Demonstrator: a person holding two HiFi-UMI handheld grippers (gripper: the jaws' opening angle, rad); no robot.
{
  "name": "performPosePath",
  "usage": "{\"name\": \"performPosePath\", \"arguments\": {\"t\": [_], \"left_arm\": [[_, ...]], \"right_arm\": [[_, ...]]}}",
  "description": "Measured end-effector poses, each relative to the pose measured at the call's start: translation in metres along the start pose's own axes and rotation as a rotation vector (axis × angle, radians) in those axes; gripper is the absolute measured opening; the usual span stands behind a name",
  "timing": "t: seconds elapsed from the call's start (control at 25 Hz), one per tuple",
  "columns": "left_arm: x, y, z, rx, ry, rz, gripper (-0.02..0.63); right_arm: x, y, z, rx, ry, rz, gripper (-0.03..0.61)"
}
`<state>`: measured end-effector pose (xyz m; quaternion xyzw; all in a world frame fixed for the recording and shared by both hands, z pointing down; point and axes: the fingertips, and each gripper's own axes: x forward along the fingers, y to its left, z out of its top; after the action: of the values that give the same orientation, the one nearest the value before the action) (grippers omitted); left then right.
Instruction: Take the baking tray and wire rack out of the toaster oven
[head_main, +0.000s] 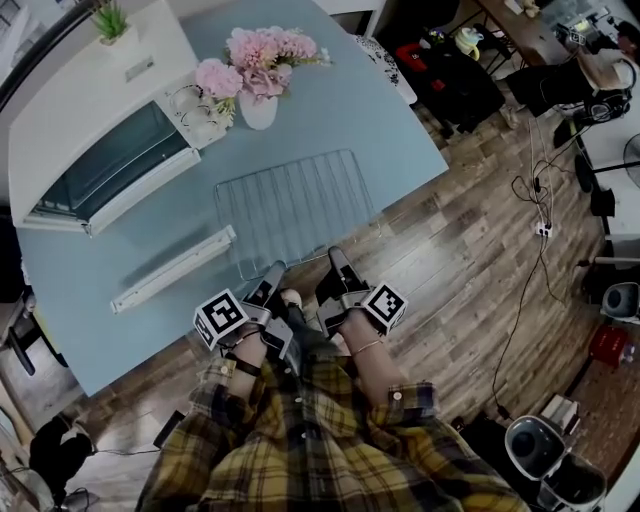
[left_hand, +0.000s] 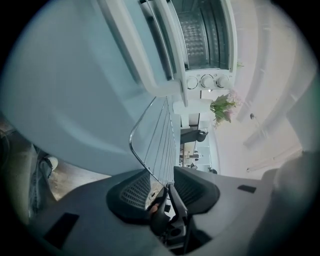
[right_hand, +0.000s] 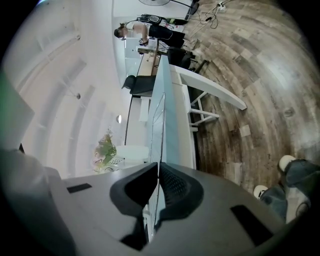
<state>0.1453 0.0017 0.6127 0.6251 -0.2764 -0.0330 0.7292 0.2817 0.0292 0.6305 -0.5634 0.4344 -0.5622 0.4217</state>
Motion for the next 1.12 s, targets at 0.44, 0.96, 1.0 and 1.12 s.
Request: {"name": "performPosePath", "arguments": {"t": [0.44, 0.96, 1.0, 1.12], "left_arm": [[-0.01, 0.013, -0.025, -0.039, 0.064, 0.021, 0.179], [-0.022, 0.016, -0.032, -0.024, 0.067, 0.008, 0.186], [-0.022, 0.013, -0.035, -0.02, 0.074, 0.001, 0.187], [-0.022, 0.004, -0.041, 0.002, 0.088, -0.025, 0.189]], "right_arm": [[0.003, -0.009, 0.0, -0.044, -0.024, -0.054, 0.02], [-0.007, -0.003, 0.004, -0.109, -0.017, -0.015, 0.1], [-0.01, -0.003, 0.004, -0.123, -0.014, -0.027, 0.104], [-0.021, -0.004, 0.007, -0.145, -0.011, -0.035, 0.129]]}}
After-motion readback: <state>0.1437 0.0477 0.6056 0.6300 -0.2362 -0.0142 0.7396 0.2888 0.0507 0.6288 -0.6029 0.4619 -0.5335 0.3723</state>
